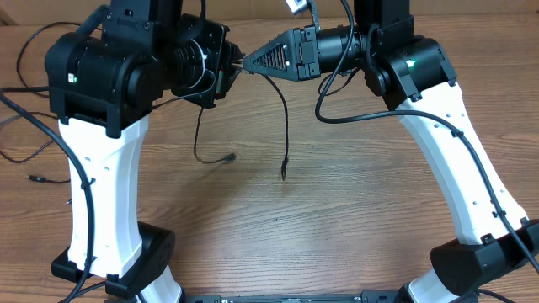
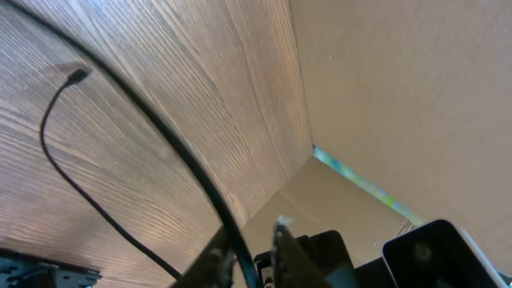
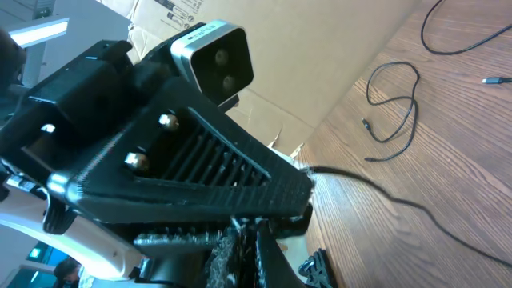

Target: Untangle cables

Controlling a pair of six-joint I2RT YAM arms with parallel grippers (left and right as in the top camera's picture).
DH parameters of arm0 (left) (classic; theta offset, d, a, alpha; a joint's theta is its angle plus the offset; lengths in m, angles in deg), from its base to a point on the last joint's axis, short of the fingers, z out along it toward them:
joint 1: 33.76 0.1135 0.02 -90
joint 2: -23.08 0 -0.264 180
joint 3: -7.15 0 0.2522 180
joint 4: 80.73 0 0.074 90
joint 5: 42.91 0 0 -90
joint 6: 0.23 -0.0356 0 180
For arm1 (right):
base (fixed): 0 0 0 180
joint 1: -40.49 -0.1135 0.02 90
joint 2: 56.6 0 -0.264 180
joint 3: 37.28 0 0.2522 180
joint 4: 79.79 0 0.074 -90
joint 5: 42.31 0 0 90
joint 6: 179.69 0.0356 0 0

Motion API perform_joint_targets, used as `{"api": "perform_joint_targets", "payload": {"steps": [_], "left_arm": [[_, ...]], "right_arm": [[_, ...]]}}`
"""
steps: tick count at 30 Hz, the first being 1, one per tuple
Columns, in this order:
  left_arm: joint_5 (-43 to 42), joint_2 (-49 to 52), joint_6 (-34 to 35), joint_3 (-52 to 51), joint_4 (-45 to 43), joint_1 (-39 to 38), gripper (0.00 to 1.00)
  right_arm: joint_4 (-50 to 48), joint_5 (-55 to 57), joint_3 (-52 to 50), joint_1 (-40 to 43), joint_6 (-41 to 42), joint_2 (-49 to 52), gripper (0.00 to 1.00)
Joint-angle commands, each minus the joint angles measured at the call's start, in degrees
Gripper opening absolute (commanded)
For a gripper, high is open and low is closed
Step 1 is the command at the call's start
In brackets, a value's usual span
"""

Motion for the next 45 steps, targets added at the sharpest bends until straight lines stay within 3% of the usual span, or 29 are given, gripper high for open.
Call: {"api": "perform_joint_targets", "payload": {"steps": [1, 7, 11, 12, 13, 17, 19, 23, 27, 31, 33, 38, 45], "left_arm": [[0.24, 0.57, -2.43, 0.11, -0.02, 0.79, 0.08], [1.33, 0.57, -5.70, 0.11, -0.02, 0.76, 0.04], [1.33, 0.55, -12.13, 0.11, 0.07, 0.76, 0.04], [1.31, 0.46, -13.25, 0.13, 0.35, 0.76, 0.04], [1.86, 0.09, -14.29, 0.13, 1.05, 0.76, 0.04], [5.46, -1.95, -22.05, 0.13, 1.07, 0.70, 0.04], [6.19, -3.32, -27.23, 0.13, 1.68, 0.72, 0.04], [5.03, -5.99, -40.19, 0.13, 2.08, 0.68, 0.05], [1.88, -8.79, -52.00, 0.13, 2.08, 0.68, 0.04], [2.32, -11.80, -52.78, 0.13, 2.08, 0.85, 0.04], [7.72, -14.16, -52.81, 0.11, 2.08, 0.83, 0.04], [15.32, -17.49, -56.52, 0.11, 2.08, 0.83, 0.04], [22.29, -22.01, -57.70, -4.79, 2.08, 0.85, 0.04]], "right_arm": [[-0.46, -0.09, 0.20, -0.04, 0.24, -1.75, 0.04], [-0.04, -0.07, 0.20, -0.04, 0.20, -1.75, 0.04], [0.00, -0.07, 0.20, -0.02, 0.20, -1.75, 0.06], [0.04, -0.07, 0.20, -0.02, 0.20, -1.75, 0.15], [0.11, -0.07, 0.20, 0.02, -0.02, -1.75, 0.33], [0.11, -0.04, 0.20, 1.09, -0.24, -1.75, 0.82], [0.17, -0.04, 0.17, 2.14, -0.26, -1.75, 1.00], [1.46, 0.00, 0.17, 5.11, -0.59, -1.75, 1.00], [7.56, 3.26, 0.17, 8.46, -6.21, -1.75, 1.00], [16.02, 16.02, 0.17, 10.67, -8.24, -1.75, 1.00], [22.62, 28.65, 0.17, 11.78, -8.24, -1.75, 1.00], [29.42, 47.01, 0.17, 11.98, -8.22, -1.75, 1.00], [30.18, 53.77, 0.17, 11.98, -8.22, -1.75, 1.00]]}}
